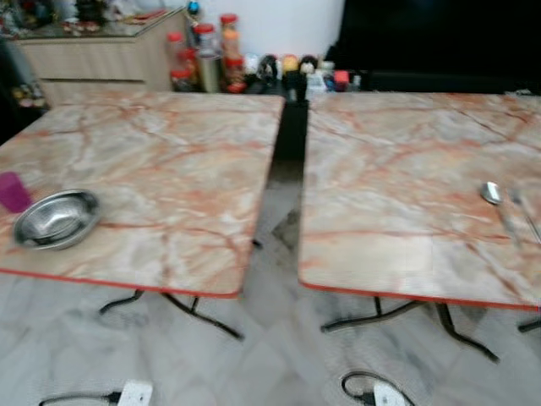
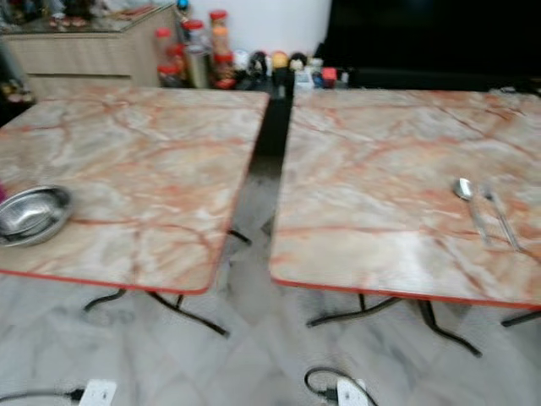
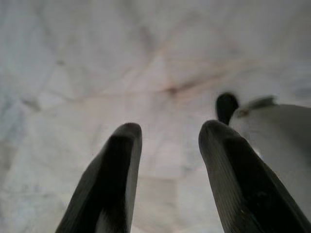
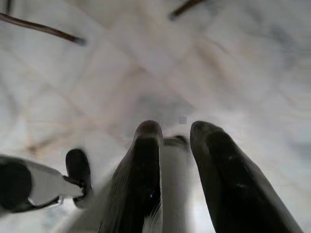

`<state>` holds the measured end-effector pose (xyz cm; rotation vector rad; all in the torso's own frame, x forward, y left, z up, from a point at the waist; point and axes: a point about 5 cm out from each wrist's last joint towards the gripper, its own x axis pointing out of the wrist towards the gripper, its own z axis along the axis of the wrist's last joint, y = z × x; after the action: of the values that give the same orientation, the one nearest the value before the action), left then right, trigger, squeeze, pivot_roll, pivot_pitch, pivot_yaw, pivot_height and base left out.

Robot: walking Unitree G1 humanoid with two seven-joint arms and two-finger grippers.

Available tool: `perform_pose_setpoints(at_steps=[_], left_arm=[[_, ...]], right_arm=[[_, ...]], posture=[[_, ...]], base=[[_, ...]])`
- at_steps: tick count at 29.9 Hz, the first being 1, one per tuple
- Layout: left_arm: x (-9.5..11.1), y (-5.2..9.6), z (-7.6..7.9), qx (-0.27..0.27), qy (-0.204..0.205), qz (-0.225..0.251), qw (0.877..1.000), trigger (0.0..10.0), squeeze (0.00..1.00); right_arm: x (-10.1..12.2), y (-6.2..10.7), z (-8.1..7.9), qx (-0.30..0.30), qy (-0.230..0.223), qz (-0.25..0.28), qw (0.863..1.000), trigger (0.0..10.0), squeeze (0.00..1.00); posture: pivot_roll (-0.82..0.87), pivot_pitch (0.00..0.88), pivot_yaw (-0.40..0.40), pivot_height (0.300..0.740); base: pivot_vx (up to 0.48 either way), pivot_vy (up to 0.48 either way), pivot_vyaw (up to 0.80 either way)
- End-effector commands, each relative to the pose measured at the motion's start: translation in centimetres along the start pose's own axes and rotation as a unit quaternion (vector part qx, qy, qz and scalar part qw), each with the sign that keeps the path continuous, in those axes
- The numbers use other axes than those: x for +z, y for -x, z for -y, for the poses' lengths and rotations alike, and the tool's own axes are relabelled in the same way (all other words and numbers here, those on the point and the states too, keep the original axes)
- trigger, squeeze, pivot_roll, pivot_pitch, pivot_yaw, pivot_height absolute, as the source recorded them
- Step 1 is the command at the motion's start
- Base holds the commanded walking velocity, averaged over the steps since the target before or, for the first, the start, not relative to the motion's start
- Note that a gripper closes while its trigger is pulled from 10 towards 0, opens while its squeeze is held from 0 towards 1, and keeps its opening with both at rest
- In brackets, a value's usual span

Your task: Setting the table

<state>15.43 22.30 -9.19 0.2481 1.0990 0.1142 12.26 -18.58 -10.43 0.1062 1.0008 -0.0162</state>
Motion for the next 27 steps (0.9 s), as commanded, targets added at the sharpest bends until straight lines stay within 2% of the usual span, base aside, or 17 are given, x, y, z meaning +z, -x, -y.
perform_pose_setpoints(at_steps=[1, 6, 17, 22, 27], left_arm=[[-0.3, 0.0, -0.9, 0.008, -0.008, -0.004, 1.000, 10.0, 0.00], [0.0, 0.0, -0.7, 0.002, 0.006, 0.001, 1.000, 10.0, 0.00], [0.9, 0.0, 1.1, -0.012, 0.012, 0.010, 1.000, 10.0, 0.00], [1.2, -0.1, 0.6, -0.004, 0.008, 0.013, 1.000, 10.0, 0.00], [0.9, -0.1, -0.6, 0.003, 0.011, 0.011, 1.000, 10.0, 0.00]], right_arm=[[0.5, -0.2, -0.5, 0.004, -0.006, 0.007, 1.000, 10.0, 0.00], [0.8, -0.3, -0.5, 0.002, -0.009, 0.011, 1.000, 10.0, 0.00], [1.1, -0.4, -0.4, -0.003, -0.013, 0.015, 1.000, 10.0, 0.00], [1.2, -0.4, -0.4, -0.003, -0.014, 0.017, 1.000, 10.0, 0.00], [1.2, -0.4, -0.4, -0.004, -0.020, 0.017, 1.000, 10.0, 0.00]], posture=[[-0.02, 0.000, 0.045, 0.740], [-0.02, 0.000, 0.045, 0.740], [-0.02, 0.000, 0.039, 0.740], [-0.02, 0.000, 0.036, 0.740], [-0.02, 0.000, 0.034, 0.740]], base=[[0.000, -0.446, 0.00], [0.000, -0.075, 0.00], [0.000, 0.000, 0.00], [0.000, -0.343, 0.00], [0.000, -0.472, -0.13]])
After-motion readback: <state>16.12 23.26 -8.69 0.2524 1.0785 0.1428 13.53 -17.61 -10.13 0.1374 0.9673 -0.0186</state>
